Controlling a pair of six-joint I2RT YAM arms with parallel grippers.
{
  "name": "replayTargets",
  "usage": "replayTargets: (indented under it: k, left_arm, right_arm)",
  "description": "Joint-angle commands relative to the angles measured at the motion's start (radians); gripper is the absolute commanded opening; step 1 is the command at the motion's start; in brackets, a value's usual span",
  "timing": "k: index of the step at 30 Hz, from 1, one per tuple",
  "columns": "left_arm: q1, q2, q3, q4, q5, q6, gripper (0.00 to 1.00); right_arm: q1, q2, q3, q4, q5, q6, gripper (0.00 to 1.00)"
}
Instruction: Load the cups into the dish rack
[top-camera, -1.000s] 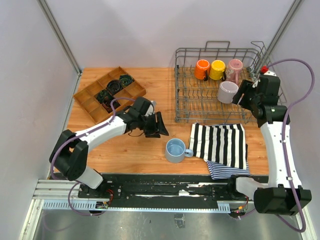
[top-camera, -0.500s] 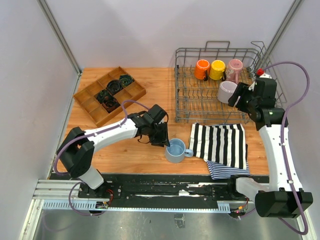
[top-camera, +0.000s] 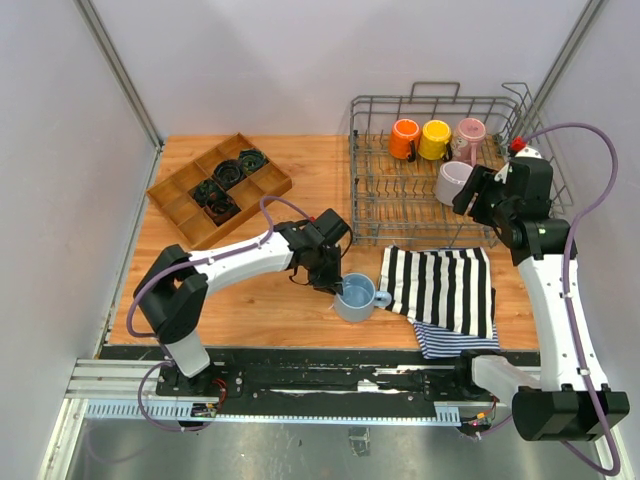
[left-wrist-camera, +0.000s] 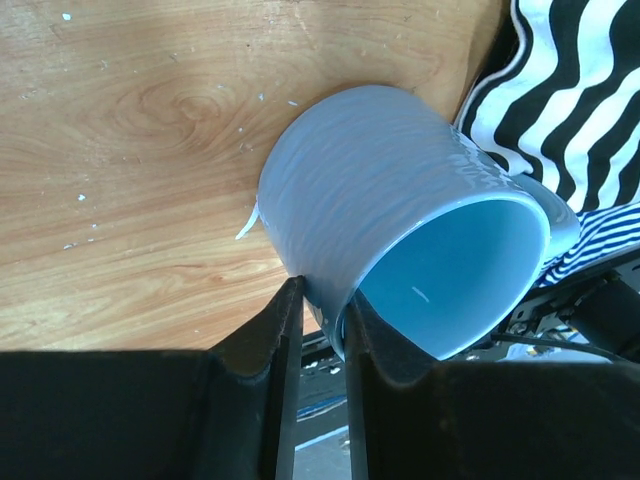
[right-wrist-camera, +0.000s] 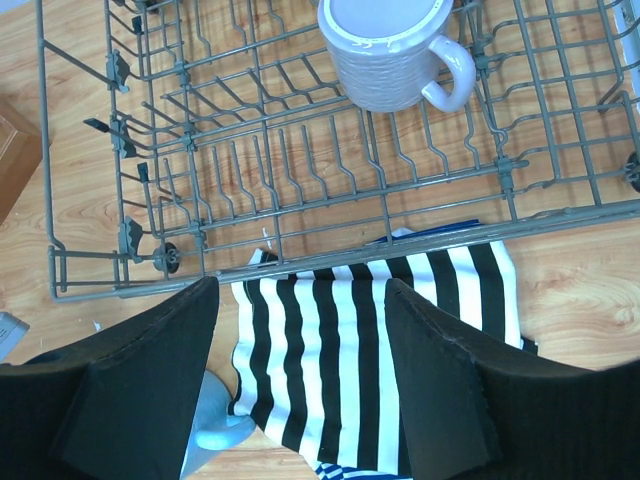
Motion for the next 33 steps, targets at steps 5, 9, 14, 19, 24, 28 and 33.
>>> replayTargets:
  k: [5,9,14,19,24,28,33]
  left_arm:
    - [-0.027,0.097,0.011,-0.034,-0.126,0.001,0.18]
    - [-0.041,0.098,0.044,-0.071,-0.174,-0.008,0.42]
    - [-0.051,0.111,0.052,-0.068,-0.211,-0.011,0.43]
    - [-0.062,0.114,0.074,-0.067,-0.231,-0.014,0.16]
    - [-0.063,0.072,0.077,-0.088,-0.253,0.006,0.00]
    - [-0.063,0.005,0.098,-0.094,-0.292,0.075,0.01]
    - [-0.027,-0.161,0.158,-0.024,-0.368,0.225,0.01]
  right_arm:
    - [0.035,-0.025,-0.002,0.004,0.009,0.009,0.68]
    - [0.042,-0.031,-0.007,0.004,0.012,0.006,0.68]
    - [0.045,-0.043,-0.017,0.008,0.015,0.008,0.68]
    - [0.051,-0.047,-0.020,0.009,0.018,0.002,0.68]
    - [0.054,-0.047,-0.019,0.009,0.012,-0.003,0.69]
    - [0.054,-0.013,0.012,-0.010,-0.028,-0.005,0.69]
    - [0.054,0.034,0.090,-0.070,-0.108,0.006,0.69]
